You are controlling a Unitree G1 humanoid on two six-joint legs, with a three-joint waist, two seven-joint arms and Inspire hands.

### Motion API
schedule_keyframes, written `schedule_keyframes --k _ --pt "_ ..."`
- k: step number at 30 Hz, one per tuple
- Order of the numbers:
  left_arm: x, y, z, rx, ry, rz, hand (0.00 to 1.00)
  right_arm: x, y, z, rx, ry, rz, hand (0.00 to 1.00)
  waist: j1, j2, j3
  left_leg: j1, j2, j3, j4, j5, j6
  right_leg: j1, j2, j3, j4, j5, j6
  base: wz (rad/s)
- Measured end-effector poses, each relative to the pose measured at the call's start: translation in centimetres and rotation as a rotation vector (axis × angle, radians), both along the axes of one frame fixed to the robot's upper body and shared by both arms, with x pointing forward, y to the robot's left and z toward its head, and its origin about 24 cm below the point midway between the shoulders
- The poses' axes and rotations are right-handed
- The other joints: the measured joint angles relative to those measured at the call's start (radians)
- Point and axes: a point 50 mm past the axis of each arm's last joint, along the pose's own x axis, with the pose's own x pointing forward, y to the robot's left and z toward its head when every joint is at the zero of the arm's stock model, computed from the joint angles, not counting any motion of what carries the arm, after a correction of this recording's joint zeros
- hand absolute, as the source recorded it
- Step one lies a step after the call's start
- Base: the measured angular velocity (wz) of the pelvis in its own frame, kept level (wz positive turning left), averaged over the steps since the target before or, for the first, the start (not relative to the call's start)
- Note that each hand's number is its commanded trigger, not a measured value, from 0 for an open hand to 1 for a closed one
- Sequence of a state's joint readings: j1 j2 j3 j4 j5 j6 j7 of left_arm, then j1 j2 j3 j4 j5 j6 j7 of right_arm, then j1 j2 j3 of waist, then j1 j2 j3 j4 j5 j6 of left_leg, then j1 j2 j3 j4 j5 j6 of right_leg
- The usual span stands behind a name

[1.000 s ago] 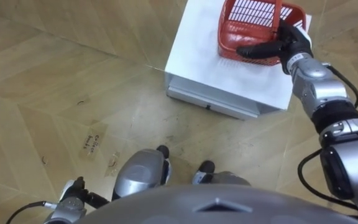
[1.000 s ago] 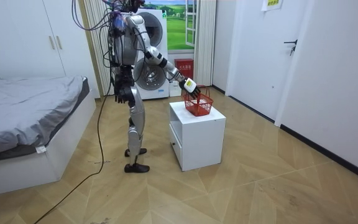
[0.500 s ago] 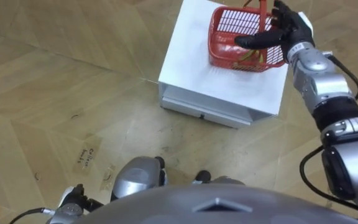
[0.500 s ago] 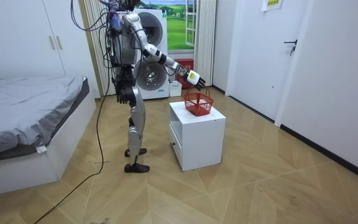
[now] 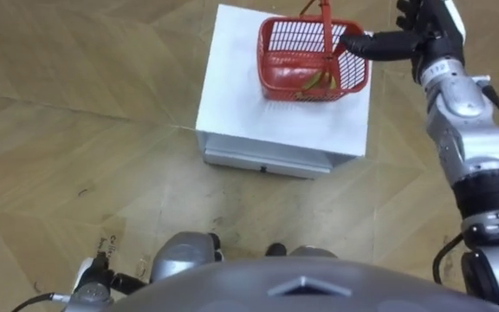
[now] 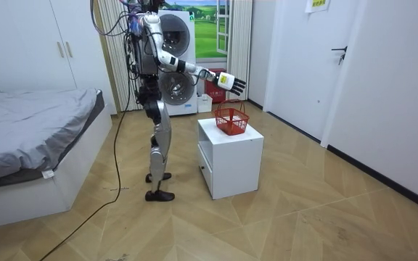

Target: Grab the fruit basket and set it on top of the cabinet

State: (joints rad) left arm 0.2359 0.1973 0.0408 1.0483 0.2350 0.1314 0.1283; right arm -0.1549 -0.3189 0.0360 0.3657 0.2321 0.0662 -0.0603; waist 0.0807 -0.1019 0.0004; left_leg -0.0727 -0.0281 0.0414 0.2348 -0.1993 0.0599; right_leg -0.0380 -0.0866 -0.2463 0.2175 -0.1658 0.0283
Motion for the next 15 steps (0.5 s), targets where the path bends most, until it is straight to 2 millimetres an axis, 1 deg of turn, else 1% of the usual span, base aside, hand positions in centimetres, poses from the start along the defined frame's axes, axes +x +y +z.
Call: schedule_keyframes --k 2,4,5,6,7,8,10,11,12,13,14,15 --pt "0.1 0.1 0.1 0.002 -0.011 0.012 0.00 -0.7 -0.4 -0.1 -0.004 0.000 -0.007 0.00 -0.001 0.000 -0.0003 0.014 0.001 0.007 -0.005 0.000 0.000 0.008 0.000 0.003 0.000 -0.001 0.002 -0.12" --pt "0.1 0.1 0.1 0.003 -0.014 0.024 0.00 -1.0 -0.6 0.0 -0.009 -0.005 -0.005 0.00 -0.004 0.003 0.0001 0.023 0.002 0.014 -0.012 0.000 0.000 0.011 0.003 0.014 -0.001 -0.001 0.002 -0.16" --pt "0.0 0.1 0.0 0.003 -0.016 0.031 0.00 -1.2 -0.8 0.1 -0.007 -0.010 -0.014 0.00 -0.010 0.007 0.0017 0.028 0.002 0.015 -0.014 0.000 0.000 0.014 0.004 0.021 -0.001 -0.001 0.002 -0.03" --pt "-0.1 0.0 0.0 0.009 -0.017 0.034 0.00 -1.6 -1.1 -0.1 0.005 -0.009 -0.027 0.00 -0.024 0.013 0.0019 0.032 0.003 0.013 -0.014 0.000 0.000 0.021 0.005 0.020 -0.003 -0.001 0.003 0.00" --pt "-0.1 0.0 0.1 0.012 -0.018 0.032 0.00 -1.8 -1.2 -0.3 0.004 -0.001 -0.033 0.00 -0.025 0.018 0.0011 0.033 0.003 0.013 -0.014 0.000 0.000 0.022 0.006 0.020 -0.007 0.000 0.003 0.00" --pt "-0.1 -0.1 0.1 0.017 -0.023 0.025 0.00 -2.5 -1.6 -0.9 -0.005 0.023 -0.045 0.00 -0.025 0.018 -0.0084 0.036 0.005 0.015 -0.015 0.000 0.000 0.027 0.010 0.023 -0.016 0.006 0.004 -0.05" --pt "0.2 -0.2 0.2 0.017 -0.038 0.018 0.00 -3.6 -2.0 -1.9 0.010 0.062 -0.068 0.00 -0.030 0.028 -0.0034 0.049 0.005 0.016 -0.017 0.000 0.000 0.040 0.011 0.024 -0.017 0.006 0.004 -0.02" --pt "0.2 -0.3 0.2 0.017 -0.042 0.017 0.00 -4.8 -2.3 -3.3 0.014 0.118 -0.088 0.00 -0.031 0.035 -0.0077 0.054 0.005 0.014 -0.018 -0.001 0.000 0.046 0.011 0.024 -0.017 0.006 0.004 0.00" --pt "0.4 -0.3 0.2 0.019 -0.049 0.015 0.00 -6.1 -2.6 -4.8 0.023 0.184 -0.115 0.00 -0.033 0.039 -0.0059 0.068 0.005 0.014 -0.027 0.000 0.000 0.056 0.012 0.022 -0.021 0.006 0.004 0.00" --pt "0.3 -0.3 0.2 0.022 -0.048 0.018 0.00 -6.9 -2.7 -5.7 0.029 0.226 -0.131 0.00 -0.034 0.040 -0.0068 0.073 0.004 0.014 -0.030 0.000 0.000 0.061 0.012 0.022 -0.026 0.006 0.004 -0.03" --pt "0.3 -0.2 0.3 0.032 -0.050 0.024 0.00 -8.4 -3.1 -7.6 0.040 0.315 -0.170 0.00 -0.035 0.042 -0.0059 0.083 0.004 0.016 -0.034 -0.001 0.000 0.073 0.012 0.023 -0.032 0.006 0.004 0.00" --pt "0.3 -0.2 0.3 0.048 -0.056 0.025 0.00 -10.3 -3.6 -9.5 0.045 0.416 -0.213 0.00 -0.043 0.043 -0.0068 0.084 0.005 0.016 -0.037 -0.001 -0.001 0.075 0.013 0.022 -0.032 0.006 0.004 0.00"
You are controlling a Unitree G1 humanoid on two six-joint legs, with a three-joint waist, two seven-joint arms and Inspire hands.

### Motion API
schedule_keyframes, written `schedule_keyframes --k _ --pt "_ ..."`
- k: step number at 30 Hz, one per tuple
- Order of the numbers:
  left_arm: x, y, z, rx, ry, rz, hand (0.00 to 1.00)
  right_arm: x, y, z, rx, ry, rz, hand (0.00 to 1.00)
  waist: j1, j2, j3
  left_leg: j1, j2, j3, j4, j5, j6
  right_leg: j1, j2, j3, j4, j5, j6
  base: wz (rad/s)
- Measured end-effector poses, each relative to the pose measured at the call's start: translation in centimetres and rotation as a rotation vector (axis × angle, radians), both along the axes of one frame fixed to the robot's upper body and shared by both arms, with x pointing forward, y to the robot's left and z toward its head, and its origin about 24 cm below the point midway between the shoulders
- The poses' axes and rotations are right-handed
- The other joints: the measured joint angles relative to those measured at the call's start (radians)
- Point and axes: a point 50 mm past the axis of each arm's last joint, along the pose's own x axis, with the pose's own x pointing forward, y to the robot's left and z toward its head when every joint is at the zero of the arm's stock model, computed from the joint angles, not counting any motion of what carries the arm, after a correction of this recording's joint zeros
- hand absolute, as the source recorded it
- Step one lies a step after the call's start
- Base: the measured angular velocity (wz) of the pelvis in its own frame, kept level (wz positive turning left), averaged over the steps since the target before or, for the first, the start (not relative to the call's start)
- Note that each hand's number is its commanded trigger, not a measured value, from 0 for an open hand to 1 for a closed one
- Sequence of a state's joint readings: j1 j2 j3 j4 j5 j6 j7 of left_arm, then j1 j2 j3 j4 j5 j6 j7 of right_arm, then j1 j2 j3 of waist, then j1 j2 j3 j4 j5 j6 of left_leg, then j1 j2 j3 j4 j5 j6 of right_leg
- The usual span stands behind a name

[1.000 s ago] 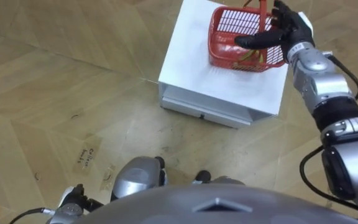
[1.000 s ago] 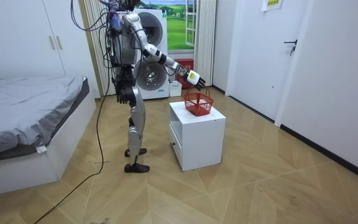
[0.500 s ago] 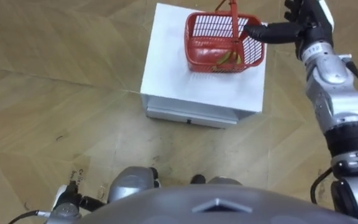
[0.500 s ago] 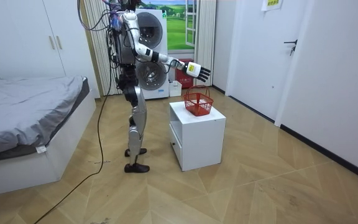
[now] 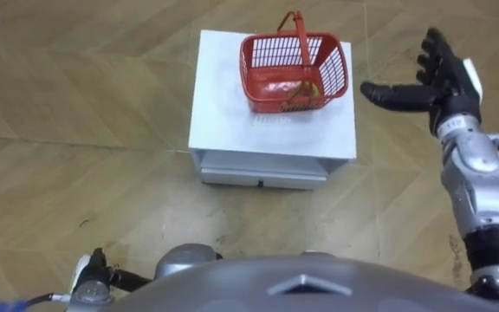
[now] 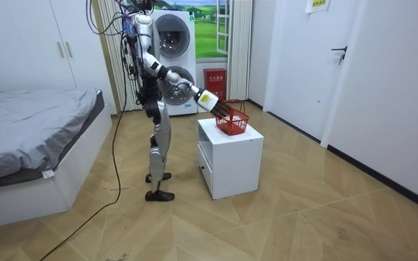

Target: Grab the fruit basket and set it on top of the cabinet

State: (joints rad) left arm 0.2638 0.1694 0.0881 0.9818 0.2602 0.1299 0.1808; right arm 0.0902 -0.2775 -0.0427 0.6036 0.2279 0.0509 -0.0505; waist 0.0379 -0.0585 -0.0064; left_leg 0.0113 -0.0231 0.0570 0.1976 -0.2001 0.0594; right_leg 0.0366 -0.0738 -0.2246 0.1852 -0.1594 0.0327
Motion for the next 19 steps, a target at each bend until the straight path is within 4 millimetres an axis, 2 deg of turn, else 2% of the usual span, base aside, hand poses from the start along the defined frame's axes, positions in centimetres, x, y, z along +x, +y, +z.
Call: schedule_keyframes --k 1,2,3,4,6,9,13,19 --pt "0.0 -0.1 0.0 0.014 -0.003 -0.010 0.00 -2.0 -0.5 -1.8 0.002 0.105 -0.040 0.00 -0.005 0.002 0.0012 0.000 -0.001 0.000 -0.002 0.000 0.000 0.002 0.000 0.001 -0.001 0.000 0.000 0.00" --pt "-0.1 -0.1 0.0 0.018 -0.005 -0.007 0.00 -3.3 -0.7 -2.6 0.008 0.163 -0.067 0.00 -0.007 0.003 0.0021 0.001 -0.001 -0.001 -0.004 0.000 0.000 0.005 0.000 0.002 -0.002 0.000 0.000 0.05" --pt "-0.2 -0.1 0.0 0.028 -0.008 0.011 0.00 -5.8 -1.0 -4.2 0.017 0.269 -0.128 0.00 -0.010 0.004 0.0031 0.009 -0.001 -0.006 -0.012 0.000 0.000 0.014 0.001 0.002 -0.004 0.000 0.000 0.05" --pt "-0.3 -0.1 0.0 0.030 -0.010 0.025 0.00 -7.0 -1.0 -4.8 0.024 0.314 -0.163 0.00 -0.010 0.005 0.0026 0.013 0.000 -0.006 -0.015 0.000 0.000 0.016 0.001 0.002 -0.004 0.000 0.001 0.00" --pt "-0.3 -0.4 -0.1 0.028 -0.020 0.058 0.00 -10.8 -0.8 -6.3 0.045 0.453 -0.238 0.00 -0.014 0.009 0.0039 0.016 0.000 -0.006 -0.016 -0.001 -0.001 0.017 0.003 0.001 -0.004 -0.001 0.001 -0.06" --pt "-0.1 -0.6 -0.2 0.025 -0.032 0.061 0.00 -13.6 0.3 -7.4 0.091 0.556 -0.295 0.00 -0.021 0.009 0.0059 0.024 -0.001 -0.006 -0.017 -0.001 -0.001 0.031 0.003 0.001 -0.015 -0.001 0.001 0.00" --pt "-0.3 -0.7 -0.2 0.038 -0.027 0.048 0.00 -14.6 2.3 -8.2 0.125 0.611 -0.274 0.00 -0.034 0.017 0.0102 0.040 0.000 -0.007 -0.016 -0.005 -0.004 0.048 0.006 0.002 -0.018 -0.001 0.001 0.00" --pt "-1.2 -1.1 -0.5 0.050 0.028 0.014 0.00 -15.7 3.0 -8.5 0.134 0.655 -0.287 0.00 -0.035 0.037 0.0108 0.045 0.000 -0.007 -0.015 -0.005 -0.004 0.053 0.006 0.001 -0.018 -0.001 0.001 0.00"
